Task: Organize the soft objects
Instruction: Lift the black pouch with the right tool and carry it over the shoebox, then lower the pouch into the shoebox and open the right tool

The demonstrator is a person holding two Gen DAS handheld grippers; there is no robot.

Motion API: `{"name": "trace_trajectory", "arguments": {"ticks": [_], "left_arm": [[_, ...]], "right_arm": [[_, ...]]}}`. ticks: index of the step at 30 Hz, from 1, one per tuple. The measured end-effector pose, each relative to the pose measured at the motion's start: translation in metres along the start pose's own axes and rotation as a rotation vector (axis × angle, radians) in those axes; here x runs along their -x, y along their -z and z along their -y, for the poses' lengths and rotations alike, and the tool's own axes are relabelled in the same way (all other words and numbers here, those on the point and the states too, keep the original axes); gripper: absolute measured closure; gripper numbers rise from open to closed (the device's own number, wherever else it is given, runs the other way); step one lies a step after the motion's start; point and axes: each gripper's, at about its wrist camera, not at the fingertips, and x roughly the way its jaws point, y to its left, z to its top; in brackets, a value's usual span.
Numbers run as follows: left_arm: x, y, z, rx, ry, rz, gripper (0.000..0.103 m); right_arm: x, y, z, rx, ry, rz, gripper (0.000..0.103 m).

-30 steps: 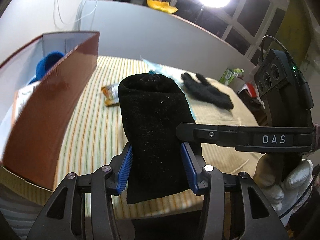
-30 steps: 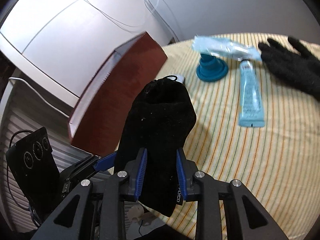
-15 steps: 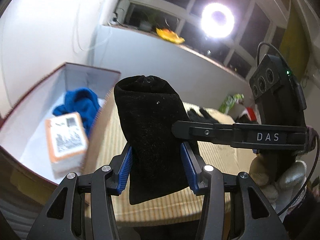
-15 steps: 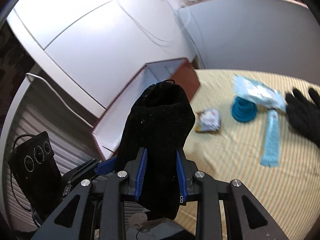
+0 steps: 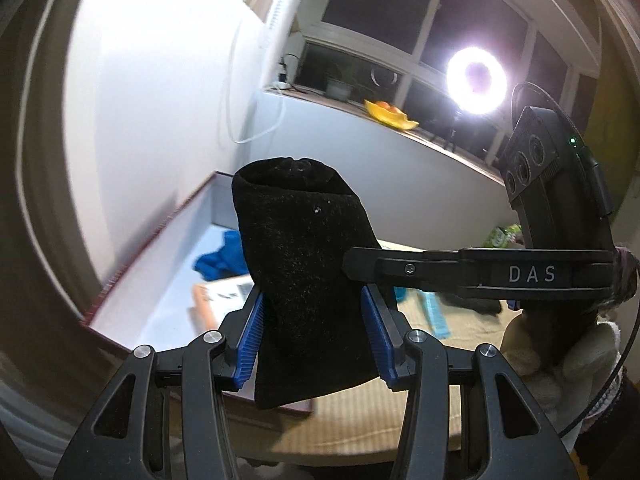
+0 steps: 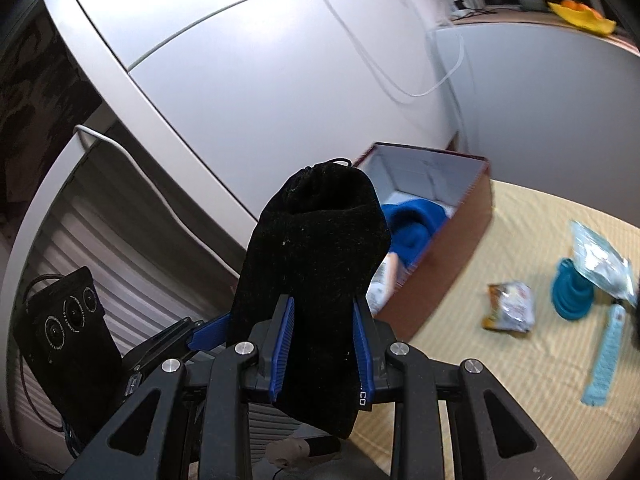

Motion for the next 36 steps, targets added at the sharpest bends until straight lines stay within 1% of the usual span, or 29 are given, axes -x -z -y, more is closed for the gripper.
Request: {"name": "trace_trajectory", "arguments": {"ticks": [3,7,15,19,20,24,28,36], "left_arm": [[-0.003,0.000,-0.015,0.018,-0.022,-0.008,0.057],[-0.011,0.003,-0.027,0.028,-0.050,-0.024,0.057],[-0.025,0.001,-0.041,0.043,-0.099,-0.034,0.057],[-0.027,0.003,-0.039,0.041,-0.130,-0.033,0.057],[-0.027,0.003,-0.040,0.046,-0.135,-0.032,0.057],[-0.028,0.005,-0.042,0.057,-0.152,-0.034,0.057],[-0.027,0.008,-0.040,0.053,-0.157,-0.038,0.057],[-0.017,0.007,-0.032,0.033,-0.162,-0.022,0.057]], "right_arm": [[-0.016,-0.007,-0.007,0.009,-0.007,-0.015,0.077],[-0.038,-0.012,-0.013,0.027,0.008,-0.045,0.077],[-0.062,-0.019,-0.013,0.019,0.010,-0.072,0.077],[-0.065,-0.017,-0.009,0.016,0.011,-0.083,0.077],[-0.059,-0.015,-0.012,0.015,0.011,-0.084,0.077],[-0.059,-0.015,-0.007,0.011,0.017,-0.082,0.077],[-0.054,-0.013,-0.002,0.002,0.025,-0.068,0.077],[-0.035,-0.006,0.001,0.005,0.037,-0.046,0.077]]}}
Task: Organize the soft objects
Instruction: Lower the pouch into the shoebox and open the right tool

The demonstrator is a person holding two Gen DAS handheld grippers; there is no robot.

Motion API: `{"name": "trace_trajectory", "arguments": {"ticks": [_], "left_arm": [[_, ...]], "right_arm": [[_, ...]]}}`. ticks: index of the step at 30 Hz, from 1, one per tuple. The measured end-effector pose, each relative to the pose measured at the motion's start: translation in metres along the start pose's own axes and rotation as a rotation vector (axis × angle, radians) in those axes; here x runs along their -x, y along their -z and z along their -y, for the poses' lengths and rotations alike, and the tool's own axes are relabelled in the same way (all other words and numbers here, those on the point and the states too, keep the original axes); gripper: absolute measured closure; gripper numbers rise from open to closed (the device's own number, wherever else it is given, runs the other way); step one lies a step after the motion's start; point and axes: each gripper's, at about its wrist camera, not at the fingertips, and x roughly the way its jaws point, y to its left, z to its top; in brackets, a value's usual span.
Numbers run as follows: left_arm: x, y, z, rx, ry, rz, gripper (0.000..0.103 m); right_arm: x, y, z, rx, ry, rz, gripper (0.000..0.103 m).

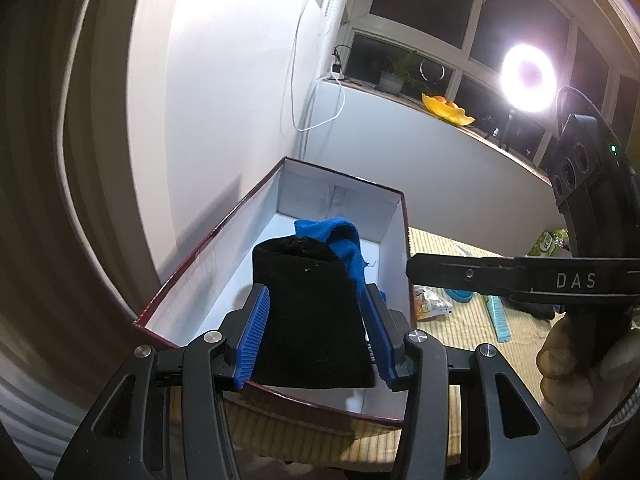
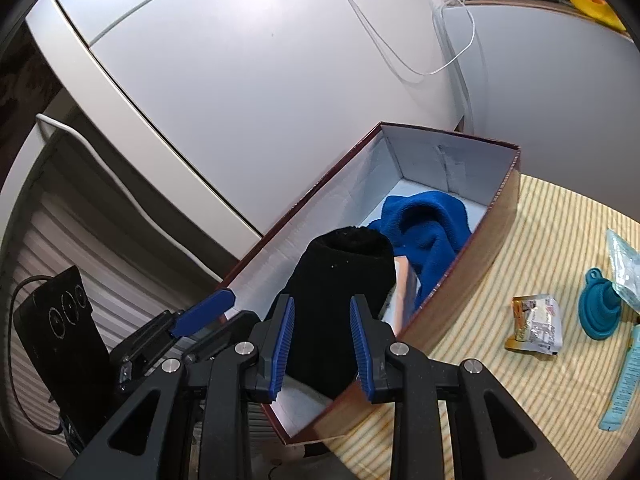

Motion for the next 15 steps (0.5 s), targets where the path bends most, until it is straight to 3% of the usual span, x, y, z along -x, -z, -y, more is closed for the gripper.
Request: {"name": "trace_trajectory", "arguments": {"ticks": [7,11,15], "left_arm": [[0.012,0.005,0.012,-0.022,0.001,0.012,0.057],[0.017,0.006,0.022,-0.042,0.004,0.022,0.057],[0.022,0.009,0.033,-0.053,0.029,0.019,0.056]], "right_arm": [[0.014,0.011,0.007,0.004,0.027,0.015,0.076],[0.028,0.018,0.015,0.008,0.055,0.041,0.064],[0.047,0.027,0.025,0.006,0.083,0.064,0.060]]}}
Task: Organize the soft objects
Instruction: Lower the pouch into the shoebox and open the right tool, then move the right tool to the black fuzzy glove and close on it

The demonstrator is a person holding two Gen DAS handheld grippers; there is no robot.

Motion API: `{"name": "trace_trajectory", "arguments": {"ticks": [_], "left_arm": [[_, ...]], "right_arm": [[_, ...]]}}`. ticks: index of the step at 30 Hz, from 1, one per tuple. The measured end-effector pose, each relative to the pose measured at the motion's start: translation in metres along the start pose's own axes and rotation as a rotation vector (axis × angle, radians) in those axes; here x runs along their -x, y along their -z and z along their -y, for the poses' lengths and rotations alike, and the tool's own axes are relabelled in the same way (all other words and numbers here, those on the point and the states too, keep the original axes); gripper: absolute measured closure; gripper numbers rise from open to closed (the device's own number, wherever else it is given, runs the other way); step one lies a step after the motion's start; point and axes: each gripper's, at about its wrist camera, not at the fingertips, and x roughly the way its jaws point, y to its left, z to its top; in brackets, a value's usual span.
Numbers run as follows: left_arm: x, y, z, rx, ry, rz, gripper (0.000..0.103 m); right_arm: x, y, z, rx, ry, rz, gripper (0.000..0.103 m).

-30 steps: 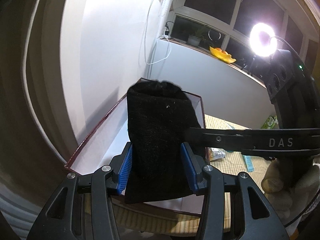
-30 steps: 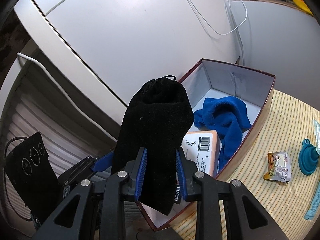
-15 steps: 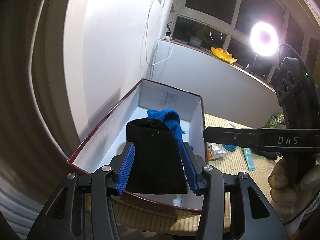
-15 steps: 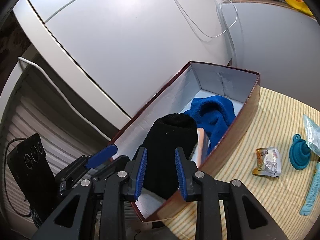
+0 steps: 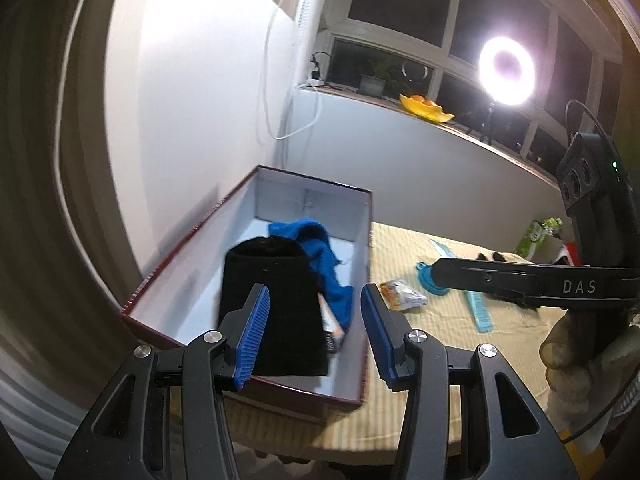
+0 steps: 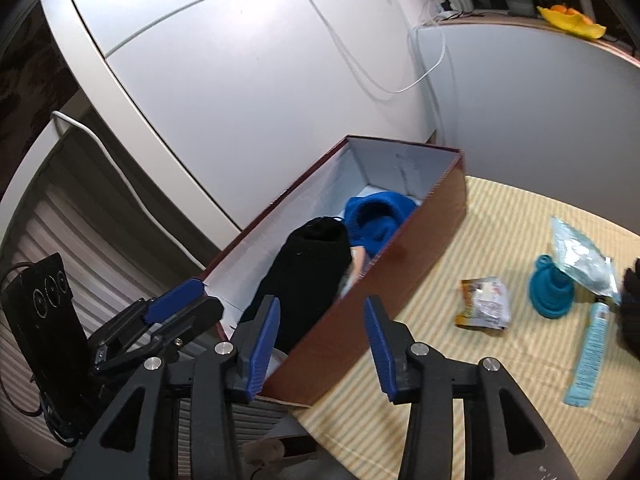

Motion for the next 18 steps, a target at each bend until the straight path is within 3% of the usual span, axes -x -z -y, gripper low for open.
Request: {"name": "trace_trajectory", "arguments": {"ticks": [2,7,18], "left_arm": [[0.002,0.001,0.007,-0.007,0.013,-0.002,0.056],[0.000,0.006,0.032,-0.039,0.062,-0.020,0.056],[-0.024,0.017,0.097,-0.111,0.180,-0.097,0.056]], "right_arm": [[0.013,0.006,0.007,0.008,0.026,0.021,0.049],[0.049,0.023,0.036,0.021,0.131,0.073,0.043],[0.133,0.064,0.134,-0.141,0.289,0.150,0.043]]}}
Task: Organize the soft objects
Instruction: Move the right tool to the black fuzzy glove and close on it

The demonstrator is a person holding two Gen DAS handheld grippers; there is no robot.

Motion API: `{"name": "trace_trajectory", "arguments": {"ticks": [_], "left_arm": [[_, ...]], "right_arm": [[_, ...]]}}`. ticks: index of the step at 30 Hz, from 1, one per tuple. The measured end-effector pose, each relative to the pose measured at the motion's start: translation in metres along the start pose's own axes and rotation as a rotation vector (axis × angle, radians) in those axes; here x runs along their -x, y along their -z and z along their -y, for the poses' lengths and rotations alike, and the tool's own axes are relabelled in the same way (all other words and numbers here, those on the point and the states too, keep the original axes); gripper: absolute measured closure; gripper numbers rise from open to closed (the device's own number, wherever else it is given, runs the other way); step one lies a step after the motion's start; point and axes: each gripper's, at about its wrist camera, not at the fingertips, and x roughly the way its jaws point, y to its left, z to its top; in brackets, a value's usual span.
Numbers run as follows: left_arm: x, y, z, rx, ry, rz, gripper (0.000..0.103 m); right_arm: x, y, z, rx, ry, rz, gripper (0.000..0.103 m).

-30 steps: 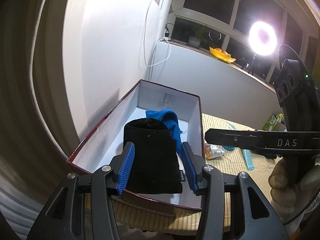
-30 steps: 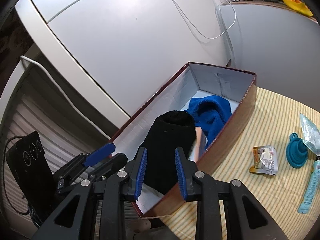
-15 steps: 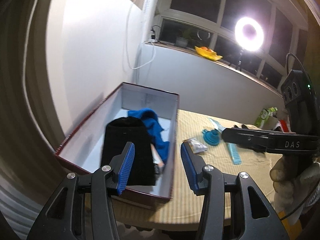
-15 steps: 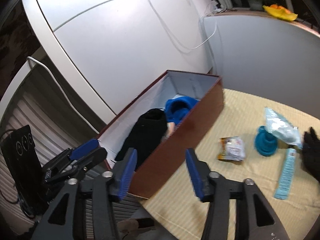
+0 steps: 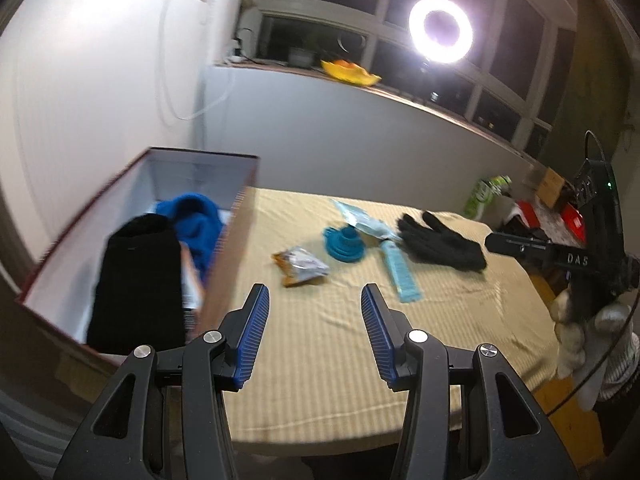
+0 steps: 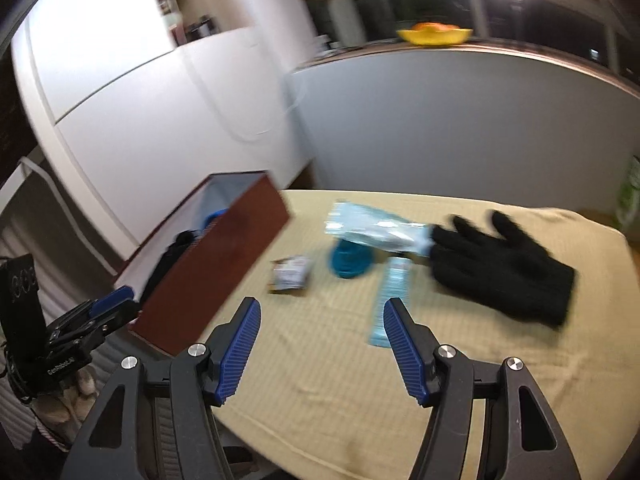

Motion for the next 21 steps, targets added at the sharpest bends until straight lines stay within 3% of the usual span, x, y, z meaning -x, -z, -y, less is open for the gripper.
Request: {"name": "trace_trajectory", "arguments": {"ticks": [11,21], "left_arm": [[-0.046,-0.006,0.058,-0.057,0.088,-0.082,0.056],[-0.100,-0.009,0.102,-0.043,0.185,-0.182,0.056]], "right_arm": [[0.027,0.004,0.095,-0.108,0.117,0.019,0.043],[0.012,-0.013,0.151,-0.157,0.111,-0.014,0.043]]}}
